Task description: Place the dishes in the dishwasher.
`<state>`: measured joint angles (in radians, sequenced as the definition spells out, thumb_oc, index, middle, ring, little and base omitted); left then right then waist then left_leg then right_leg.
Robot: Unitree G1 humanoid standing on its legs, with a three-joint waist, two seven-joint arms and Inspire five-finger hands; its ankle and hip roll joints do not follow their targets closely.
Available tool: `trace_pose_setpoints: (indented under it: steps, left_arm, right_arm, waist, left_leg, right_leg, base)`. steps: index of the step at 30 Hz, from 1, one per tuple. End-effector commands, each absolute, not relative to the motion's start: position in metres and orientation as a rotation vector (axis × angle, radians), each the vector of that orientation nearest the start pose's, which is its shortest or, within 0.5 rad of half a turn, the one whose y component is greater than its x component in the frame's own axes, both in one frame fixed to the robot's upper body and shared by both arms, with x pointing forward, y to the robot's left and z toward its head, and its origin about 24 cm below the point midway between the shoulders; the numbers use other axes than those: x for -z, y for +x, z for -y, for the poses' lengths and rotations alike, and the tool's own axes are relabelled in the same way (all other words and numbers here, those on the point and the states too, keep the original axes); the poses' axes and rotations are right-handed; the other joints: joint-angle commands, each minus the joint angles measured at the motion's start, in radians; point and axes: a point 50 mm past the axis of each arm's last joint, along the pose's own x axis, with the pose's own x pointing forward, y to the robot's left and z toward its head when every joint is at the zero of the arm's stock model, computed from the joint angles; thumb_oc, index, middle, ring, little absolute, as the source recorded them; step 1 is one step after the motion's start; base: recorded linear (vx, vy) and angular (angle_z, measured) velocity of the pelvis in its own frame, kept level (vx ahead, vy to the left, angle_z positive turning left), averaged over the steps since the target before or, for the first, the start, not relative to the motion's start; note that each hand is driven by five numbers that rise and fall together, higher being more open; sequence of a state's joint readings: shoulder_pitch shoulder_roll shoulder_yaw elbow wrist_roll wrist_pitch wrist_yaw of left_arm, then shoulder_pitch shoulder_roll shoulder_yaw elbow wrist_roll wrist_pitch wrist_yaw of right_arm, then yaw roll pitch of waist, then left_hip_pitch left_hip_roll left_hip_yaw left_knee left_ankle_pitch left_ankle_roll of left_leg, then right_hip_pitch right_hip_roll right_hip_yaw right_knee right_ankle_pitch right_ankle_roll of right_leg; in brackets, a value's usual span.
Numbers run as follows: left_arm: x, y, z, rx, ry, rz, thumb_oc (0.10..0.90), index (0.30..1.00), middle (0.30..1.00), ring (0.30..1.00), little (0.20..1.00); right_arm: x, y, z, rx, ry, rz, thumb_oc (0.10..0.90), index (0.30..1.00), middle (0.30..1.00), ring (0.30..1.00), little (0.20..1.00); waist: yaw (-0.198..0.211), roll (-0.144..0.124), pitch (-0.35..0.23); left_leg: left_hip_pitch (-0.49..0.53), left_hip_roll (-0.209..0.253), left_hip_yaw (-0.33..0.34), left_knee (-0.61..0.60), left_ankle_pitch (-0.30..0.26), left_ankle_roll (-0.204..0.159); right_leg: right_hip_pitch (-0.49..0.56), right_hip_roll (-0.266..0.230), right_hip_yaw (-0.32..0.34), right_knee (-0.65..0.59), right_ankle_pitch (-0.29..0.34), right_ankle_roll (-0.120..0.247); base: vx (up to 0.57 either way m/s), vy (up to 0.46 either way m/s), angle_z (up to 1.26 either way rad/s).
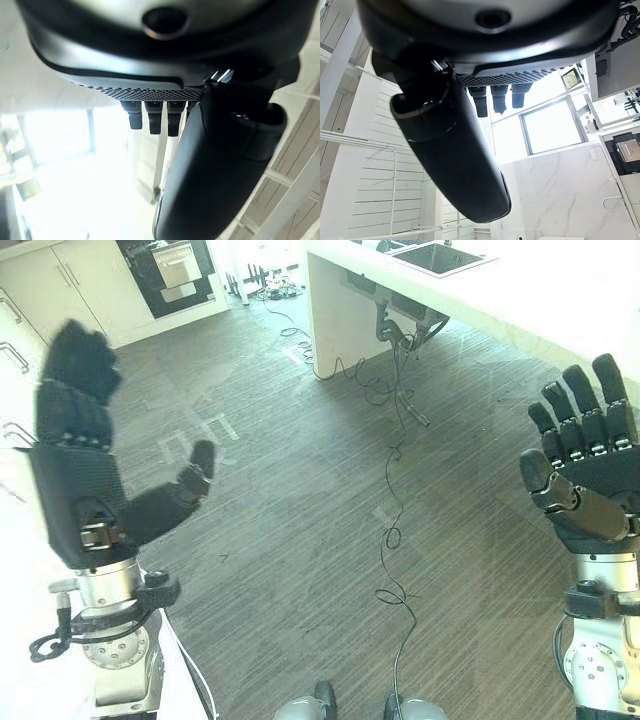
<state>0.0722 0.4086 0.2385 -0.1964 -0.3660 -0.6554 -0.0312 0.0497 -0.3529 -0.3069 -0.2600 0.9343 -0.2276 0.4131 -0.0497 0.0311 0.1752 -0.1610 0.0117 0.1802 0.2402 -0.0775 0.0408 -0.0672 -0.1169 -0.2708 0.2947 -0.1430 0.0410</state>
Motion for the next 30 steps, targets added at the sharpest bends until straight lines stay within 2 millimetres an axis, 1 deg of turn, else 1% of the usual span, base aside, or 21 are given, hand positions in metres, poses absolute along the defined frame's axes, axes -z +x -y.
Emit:
trace_pose_setpoints:
  steps: [1, 2, 3, 4, 5, 6, 7, 12, 16, 17, 18, 19, 20, 21, 22, 24, 25, 27, 28, 29, 30]
  left_arm:
    - [-0.16, 0.221, -0.251, 0.014, 0.138, 0.708, 0.8, 0.9, 0.9, 0.9, 0.9]
    - [-0.153, 0.225, -0.248, 0.045, 0.12, 0.662, 0.8, 0.9, 0.9, 0.9, 0.9]
    - [-0.123, 0.235, -0.24, 0.128, 0.033, 0.477, 0.8, 0.9, 0.9, 0.9, 0.9]
    - [-0.111, 0.238, -0.237, 0.153, -0.016, 0.414, 0.8, 0.9, 0.9, 0.9, 0.9]
    - [-0.08, 0.243, -0.233, 0.149, -0.026, 0.227, 0.8, 0.9, 0.9, 0.9, 0.9]
    - [-0.053, 0.247, -0.228, 0.144, -0.002, 0.081, 0.8, 0.9, 0.9, 0.9, 0.9]
    - [-0.051, 0.248, -0.228, 0.147, -0.002, 0.073, 0.8, 0.9, 0.9, 0.9, 0.9]
    - [-0.009, 0.243, -0.22, 0.157, -0.045, -0.102, 0.8, 0.9, 0.9, 0.9, 0.9]
    - [-0.015, 0.248, -0.214, 0.188, -0.029, -0.052, 0.8, 0.9, 0.9, 0.9, 0.9]
    - [-0.022, 0.253, -0.217, 0.143, -0.042, -0.007, 0.8, 0.9, 0.9, 0.9, 0.9]
    - [-0.023, 0.254, -0.218, 0.136, -0.042, 0.0, 0.8, 0.9, 0.9, 0.9, 0.9]
    - [-0.025, 0.256, -0.221, 0.119, -0.044, 0.013, 0.8, 0.9, 0.9, 0.9, 0.9]
    - [-0.026, 0.258, -0.224, 0.11, -0.045, 0.019, 0.8, 0.9, 0.9, 0.9, 0.9]
    - [-0.026, 0.258, -0.224, 0.109, -0.044, 0.018, 0.8, 0.9, 0.9, 0.9, 0.9]
    - [-0.025, 0.259, -0.225, 0.114, -0.047, 0.013, 0.8, 0.9, 0.9, 0.9, 0.9]
    - [-0.021, 0.254, -0.221, 0.145, -0.074, 0.007, 0.8, 0.9, 0.9, 0.9, 0.9]
    - [-0.022, 0.252, -0.219, 0.174, -0.097, 0.02, 0.8, 0.9, 0.9, 0.9, 0.9]
    - [-0.024, 0.245, -0.213, 0.245, -0.141, 0.05, 0.8, 0.9, 0.9, 0.9, 0.9]
    - [-0.024, 0.244, -0.212, 0.262, -0.147, 0.06, 0.8, 0.9, 0.9, 0.9, 0.9]
    - [-0.023, 0.242, -0.213, 0.3, -0.134, 0.064, 0.8, 0.9, 0.9, 0.9, 0.9]
    - [-0.022, 0.242, -0.214, 0.316, -0.117, 0.052, 0.8, 0.9, 0.9, 0.9, 0.9]
  right_arm:
    - [-0.157, 0.226, 0.247, -0.253, 0.337, 0.649, 0.8, 0.9, 0.9, 0.9, 0.9]
    - [-0.15, 0.228, 0.245, -0.261, 0.341, 0.61, 0.8, 0.9, 0.9, 0.9, 0.9]
    - [-0.123, 0.231, 0.244, -0.259, 0.389, 0.482, 0.8, 0.9, 0.9, 0.9, 0.9]
    - [-0.11, 0.232, 0.247, -0.223, 0.399, 0.415, 0.8, 0.9, 0.9, 0.9, 0.9]
    - [-0.074, 0.236, 0.253, -0.083, 0.389, 0.176, 0.8, 0.9, 0.9, 0.9, 0.9]
    - [-0.047, 0.236, 0.258, -0.039, 0.367, 0.036, 0.8, 0.9, 0.9, 0.9, 0.9]
    - [-0.046, 0.236, 0.258, -0.039, 0.373, 0.028, 0.8, 0.9, 0.9, 0.9, 0.9]
    - [-0.005, 0.228, 0.249, 0.015, 0.406, -0.152, 0.8, 0.9, 0.9, 0.9, 0.9]
    - [0.0, 0.227, 0.25, 0.017, 0.414, -0.161, 0.8, 0.9, 0.9, 0.9, 0.9]
    - [-0.006, 0.229, 0.253, -0.016, 0.39, -0.134, 0.8, 0.9, 0.9, 0.9, 0.9]
    - [-0.006, 0.229, 0.253, -0.018, 0.38, -0.13, 0.8, 0.9, 0.9, 0.9, 0.9]
    - [-0.007, 0.229, 0.255, -0.034, 0.337, -0.126, 0.8, 0.9, 0.9, 0.9, 0.9]
    - [-0.007, 0.229, 0.258, -0.04, 0.309, -0.125, 0.8, 0.9, 0.9, 0.9, 0.9]
    - [-0.005, 0.228, 0.258, -0.045, 0.292, -0.127, 0.8, 0.9, 0.9, 0.9, 0.9]
    - [-0.005, 0.228, 0.258, -0.047, 0.287, -0.125, 0.8, 0.9, 0.9, 0.9, 0.9]
    - [-0.003, 0.227, 0.255, -0.044, 0.303, -0.116, 0.8, 0.9, 0.9, 0.9, 0.9]
    - [-0.003, 0.225, 0.253, -0.042, 0.306, -0.117, 0.8, 0.9, 0.9, 0.9, 0.9]
    - [-0.002, 0.221, 0.252, -0.058, 0.336, -0.122, 0.8, 0.9, 0.9, 0.9, 0.9]
    - [-0.001, 0.22, 0.252, -0.071, 0.344, -0.125, 0.8, 0.9, 0.9, 0.9, 0.9]
    - [-0.002, 0.22, 0.25, -0.104, 0.362, -0.098, 0.8, 0.9, 0.9, 0.9, 0.9]
    - [-0.002, 0.22, 0.248, -0.114, 0.374, -0.081, 0.8, 0.9, 0.9, 0.9, 0.9]
  waist:
    - [-0.016, -0.013, -0.056]
    - [-0.016, -0.013, -0.055]
    - [-0.016, -0.014, -0.053]
    - [-0.016, -0.015, -0.053]
    - [-0.02, -0.018, -0.049]
    - [-0.026, -0.019, -0.044]
    - [-0.026, -0.019, -0.043]
    - [-0.031, -0.026, -0.027]
    - [-0.041, -0.042, -0.001]
    - [-0.041, -0.086, 0.036]
    - [-0.041, -0.087, 0.044]
    - [-0.04, -0.086, 0.066]
    - [-0.041, -0.084, 0.08]
    - [-0.046, -0.073, 0.089]
    - [-0.05, -0.063, 0.095]
    - [-0.044, -0.049, 0.096]
    - [-0.039, -0.041, 0.097]
    - [-0.031, -0.011, 0.104]
    - [-0.035, -0.01, 0.106]
    - [-0.045, -0.003, 0.095]
    - [-0.035, 0.01, 0.092]
  left_leg:
    - [0.062, 0.046, -0.007, 0.06, -0.18, -0.063]
    - [0.062, 0.047, -0.006, 0.06, -0.18, -0.062]
    - [0.058, 0.048, -0.007, 0.06, -0.178, -0.06]
    - [0.057, 0.048, -0.008, 0.06, -0.177, -0.06]
    - [0.059, 0.05, -0.005, 0.06, -0.175, -0.062]
    - [0.063, 0.054, 0.001, 0.06, -0.172, -0.06]
    - [0.063, 0.054, 0.001, 0.06, -0.172, -0.06]
    - [0.073, 0.06, 0.007, 0.06, -0.163, -0.058]
    - [0.117, 0.051, 0.037, 0.06, -0.141, -0.055]
    - [0.106, 0.043, 0.102, 0.154, -0.062, -0.058]
    - [0.079, 0.056, 0.1, 0.202, -0.044, -0.066]
    - [0.005, 0.077, 0.092, 0.326, -0.007, -0.08]
    - [-0.035, 0.094, 0.1, 0.363, 0.038, -0.088]
    - [-0.046, 0.122, 0.106, 0.36, 0.052, -0.112]
    - [-0.051, 0.151, 0.131, 0.296, 0.094, -0.128]
    - [-0.043, 0.164, 0.142, 0.103, 0.143, -0.134]
    - [-0.055, 0.177, 0.132, 0.06, 0.15, -0.14]
    - [-0.155, 0.264, 0.083, 0.06, 0.14, -0.159]
    - [-0.168, 0.281, 0.089, 0.06, 0.128, -0.16]
    - [-0.158, 0.294, 0.127, 0.06, 0.071, -0.157]
    - [-0.173, 0.298, 0.113, 0.06, 0.085, -0.145]
  right_leg:
    - [-0.019, 0.012, 0.049, 0.005, -0.099, 0.06]
    - [-0.019, 0.011, 0.047, 0.005, -0.099, 0.06]
    - [-0.021, 0.01, 0.041, 0.005, -0.098, 0.06]
    - [-0.021, 0.011, 0.04, 0.005, -0.098, 0.061]
    - [-0.018, 0.012, 0.036, 0.005, -0.097, 0.061]
    - [-0.016, 0.017, 0.035, 0.005, -0.095, 0.057]
    - [-0.016, 0.017, 0.035, 0.005, -0.095, 0.056]
    - [-0.006, 0.03, 0.034, 0.005, -0.093, 0.046]
    - [0.006, 0.038, 0.045, 0.005, -0.093, 0.024]
    - [0.027, 0.004, 0.045, 0.005, -0.094, 0.0]
    - [0.028, 0.006, 0.043, 0.005, -0.094, -0.006]
    - [0.034, 0.017, 0.04, 0.005, -0.097, -0.023]
    - [0.039, 0.028, 0.043, 0.005, -0.101, -0.034]
    - [0.059, 0.044, 0.043, 0.005, -0.121, -0.034]
    - [0.069, 0.055, 0.039, 0.005, -0.125, -0.034]
    - [0.088, 0.059, 0.037, 0.005, -0.132, -0.026]
    - [0.1, 0.061, 0.033, 0.005, -0.137, -0.021]
    - [0.12, 0.068, 0.023, 0.005, -0.147, -0.015]
    - [0.127, 0.061, 0.016, 0.005, -0.151, -0.013]
    - [0.144, 0.039, -0.007, 0.005, -0.168, 0.006]
    - [0.145, 0.046, -0.006, 0.005, -0.163, 0.008]
  base:
    - [0.0, -0.015, 0.06]
    - [-0.01, -0.037, 0.1]
    - [-0.02, -0.049, 0.1]
    - [-0.03, -0.083, 0.15]
    - [-0.01, -0.097, 0.12]
    - [-0.01, -0.082, 0.11]
    - [-0.01, -0.07, 0.03]
    - [0.03, -0.106, 0.02]
    - [0.1, -0.195, 0.03]
    - [0.09, -0.194, -0.07]
    - [0.11, -0.246, -0.13]
    - [0.11, -0.128, 0.25]
    - [0.27, -0.101, 0.77]
    - [0.36, -0.004, 1.0]
    - [0.44, 0.071, 0.62]
    - [0.42, 0.146, -0.01]
    - [0.45, 0.226, -0.05]
    - [0.46, 0.242, 0.0]
    - [0.52, 0.312, -0.14]
    - [0.43, 0.318, -0.17]
    - [0.46, 0.335, -0.06]
